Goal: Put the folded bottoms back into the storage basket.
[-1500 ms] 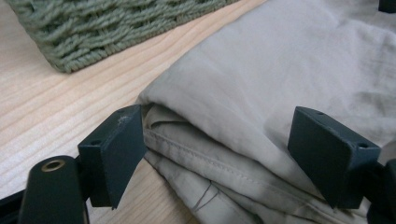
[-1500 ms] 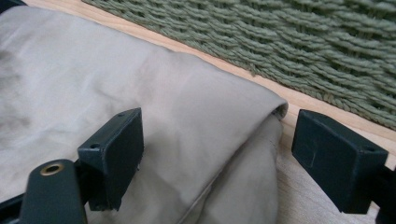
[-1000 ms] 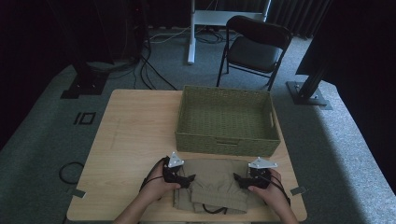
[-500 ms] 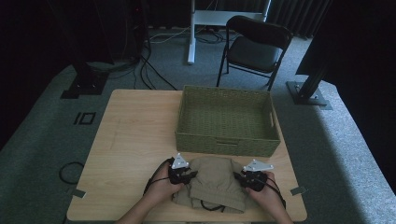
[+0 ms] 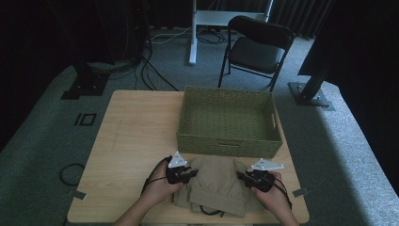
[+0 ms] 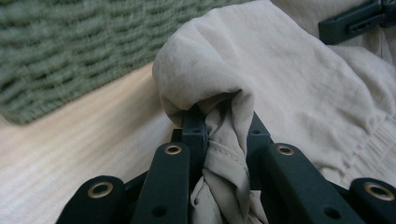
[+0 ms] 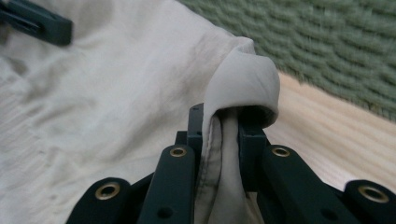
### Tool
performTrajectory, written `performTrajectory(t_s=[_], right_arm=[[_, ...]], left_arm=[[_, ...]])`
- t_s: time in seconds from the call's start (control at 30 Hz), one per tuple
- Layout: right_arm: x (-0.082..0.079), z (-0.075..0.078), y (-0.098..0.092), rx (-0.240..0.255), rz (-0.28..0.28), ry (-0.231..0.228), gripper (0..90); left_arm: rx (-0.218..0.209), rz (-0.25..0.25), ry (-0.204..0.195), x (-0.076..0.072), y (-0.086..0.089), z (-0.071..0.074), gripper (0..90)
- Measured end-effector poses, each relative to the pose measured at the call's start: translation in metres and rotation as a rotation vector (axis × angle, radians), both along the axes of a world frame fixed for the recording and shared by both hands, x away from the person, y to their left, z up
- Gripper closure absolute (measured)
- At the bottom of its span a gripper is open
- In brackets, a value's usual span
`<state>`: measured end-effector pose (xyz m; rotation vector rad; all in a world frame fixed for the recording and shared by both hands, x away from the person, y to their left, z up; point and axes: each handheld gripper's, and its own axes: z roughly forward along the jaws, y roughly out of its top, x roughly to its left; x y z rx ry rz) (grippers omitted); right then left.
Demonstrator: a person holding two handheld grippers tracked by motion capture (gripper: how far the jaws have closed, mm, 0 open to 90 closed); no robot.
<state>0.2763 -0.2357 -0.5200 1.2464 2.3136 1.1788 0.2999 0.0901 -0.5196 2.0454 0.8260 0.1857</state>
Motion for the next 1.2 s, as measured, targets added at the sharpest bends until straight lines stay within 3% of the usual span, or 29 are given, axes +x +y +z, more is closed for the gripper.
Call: performTrajectory(t_s=[0.17, 0.5, 0.8, 1.0, 1.2], right_arm=[[-0.003, 0.013, -0.003, 0.032, 0.018, -0.022, 80.0], [-0.005, 0.052, -0.011, 0.104, 0.032, -0.098, 80.2], [0.002, 0.084, -0.015, 0.115, 0.046, -0.146, 80.3], [0.011, 0.116, -0.019, 0.149, 0.049, -0.194, 80.3], [0.019, 0.140, -0.023, 0.181, 0.046, -0.219, 80.2]], left_arm=[[-0.018, -0.005, -0.027, -0.002, 0.001, 0.014, 78.8], [-0.060, -0.024, -0.100, -0.001, 0.003, 0.057, 79.0], [-0.078, -0.027, -0.136, 0.010, 0.003, 0.086, 79.0], [-0.085, -0.036, -0.191, 0.019, 0.002, 0.122, 78.9], [-0.104, -0.039, -0.209, 0.029, 0.002, 0.145, 78.9]])
